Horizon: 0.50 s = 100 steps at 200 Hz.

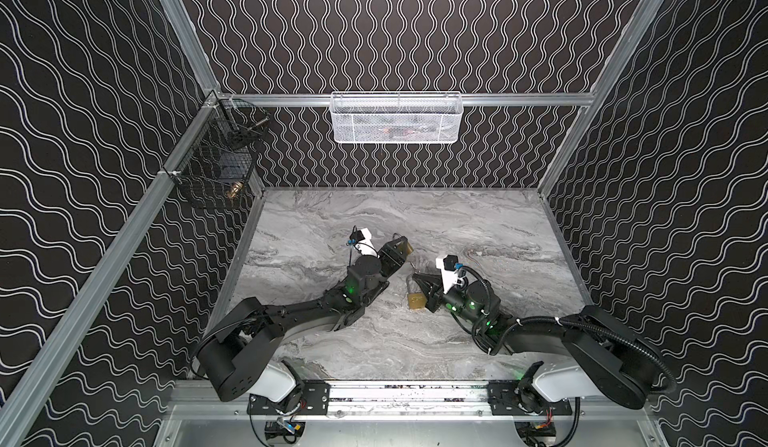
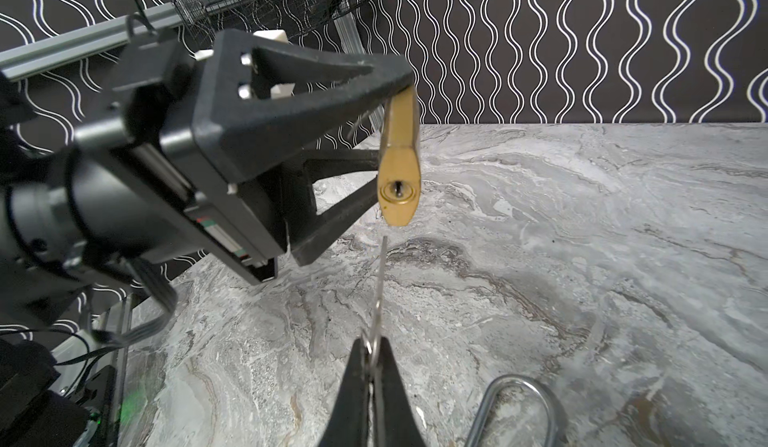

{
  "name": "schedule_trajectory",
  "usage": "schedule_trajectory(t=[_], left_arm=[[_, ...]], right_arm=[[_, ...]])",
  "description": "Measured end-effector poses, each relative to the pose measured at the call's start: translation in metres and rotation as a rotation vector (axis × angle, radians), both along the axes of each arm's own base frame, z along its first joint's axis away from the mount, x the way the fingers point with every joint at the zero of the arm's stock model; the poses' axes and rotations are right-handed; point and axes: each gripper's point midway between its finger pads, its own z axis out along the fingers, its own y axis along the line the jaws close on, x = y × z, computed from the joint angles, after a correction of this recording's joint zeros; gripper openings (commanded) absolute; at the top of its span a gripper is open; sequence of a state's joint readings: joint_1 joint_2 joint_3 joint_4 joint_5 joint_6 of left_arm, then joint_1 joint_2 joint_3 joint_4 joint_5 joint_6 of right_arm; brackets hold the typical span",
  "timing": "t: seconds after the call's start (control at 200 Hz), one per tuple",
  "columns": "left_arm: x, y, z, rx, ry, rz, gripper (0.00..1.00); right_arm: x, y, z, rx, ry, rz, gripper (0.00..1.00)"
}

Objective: Unlock with the key

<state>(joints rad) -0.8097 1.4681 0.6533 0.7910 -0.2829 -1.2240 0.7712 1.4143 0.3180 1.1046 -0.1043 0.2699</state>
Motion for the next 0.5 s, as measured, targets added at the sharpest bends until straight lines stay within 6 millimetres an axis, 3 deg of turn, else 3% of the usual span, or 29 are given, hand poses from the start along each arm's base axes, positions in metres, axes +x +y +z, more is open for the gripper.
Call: schedule_trajectory(t=[0.501], left_arm=[[-0.006,-0.01,-0.001,-0.002,-0.008,-0.019,0.33]], right_arm=[[0.003,-0.007,0.001,-0.001,-0.003,-0.042,0.0]])
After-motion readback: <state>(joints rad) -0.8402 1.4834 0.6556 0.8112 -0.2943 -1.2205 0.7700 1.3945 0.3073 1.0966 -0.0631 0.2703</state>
